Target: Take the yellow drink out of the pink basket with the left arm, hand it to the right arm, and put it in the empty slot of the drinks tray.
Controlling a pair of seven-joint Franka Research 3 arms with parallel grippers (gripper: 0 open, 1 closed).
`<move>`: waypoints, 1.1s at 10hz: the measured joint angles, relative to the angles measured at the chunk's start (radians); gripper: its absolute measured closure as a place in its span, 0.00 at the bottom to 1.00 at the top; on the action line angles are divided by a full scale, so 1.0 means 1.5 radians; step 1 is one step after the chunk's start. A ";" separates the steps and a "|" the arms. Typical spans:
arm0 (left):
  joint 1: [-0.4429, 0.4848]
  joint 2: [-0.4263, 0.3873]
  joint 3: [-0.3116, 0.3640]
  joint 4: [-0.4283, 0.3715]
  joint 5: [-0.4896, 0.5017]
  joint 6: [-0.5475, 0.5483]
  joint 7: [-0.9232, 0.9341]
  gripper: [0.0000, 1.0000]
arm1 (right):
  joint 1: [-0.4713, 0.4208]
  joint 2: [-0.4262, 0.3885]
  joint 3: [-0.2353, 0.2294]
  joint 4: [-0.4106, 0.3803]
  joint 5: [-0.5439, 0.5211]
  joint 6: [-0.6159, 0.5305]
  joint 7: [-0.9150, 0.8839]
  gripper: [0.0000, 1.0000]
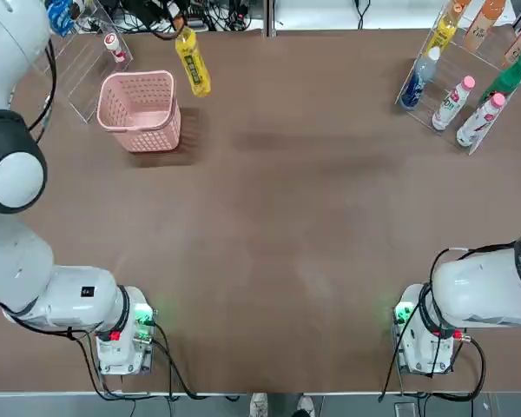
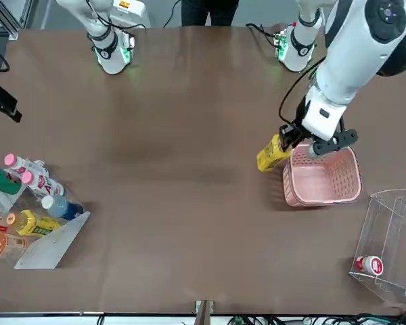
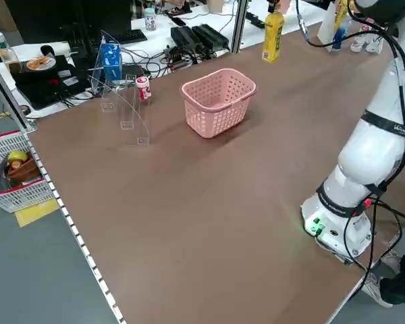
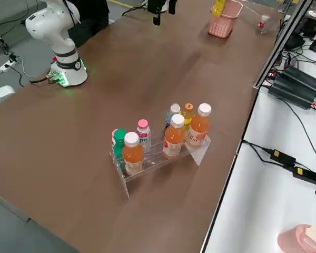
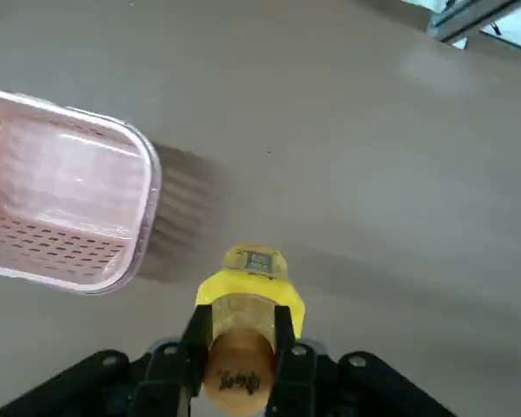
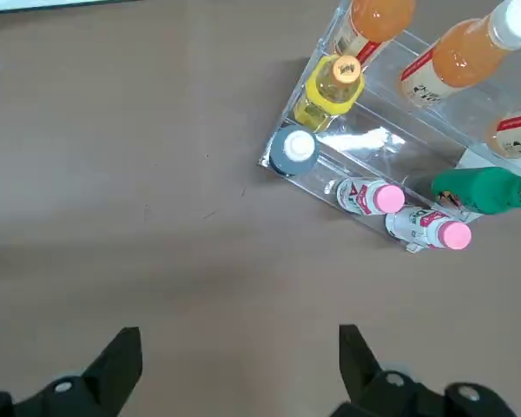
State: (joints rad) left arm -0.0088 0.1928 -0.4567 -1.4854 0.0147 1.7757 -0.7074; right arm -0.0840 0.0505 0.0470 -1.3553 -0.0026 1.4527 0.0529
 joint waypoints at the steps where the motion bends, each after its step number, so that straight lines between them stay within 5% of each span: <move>1: -0.003 0.009 -0.018 0.003 0.012 0.000 -0.012 0.67 | 0.000 0.000 0.000 0.000 0.000 0.000 0.000 0.00; 11: -0.151 0.122 -0.026 0.064 0.113 0.035 -0.183 0.67 | 0.000 0.000 0.000 0.000 0.000 0.000 0.000 0.00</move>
State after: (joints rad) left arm -0.2353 0.3765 -0.4957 -1.3893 0.1844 1.8275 -0.9818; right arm -0.0839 0.0505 0.0469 -1.3553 -0.0026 1.4529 0.0529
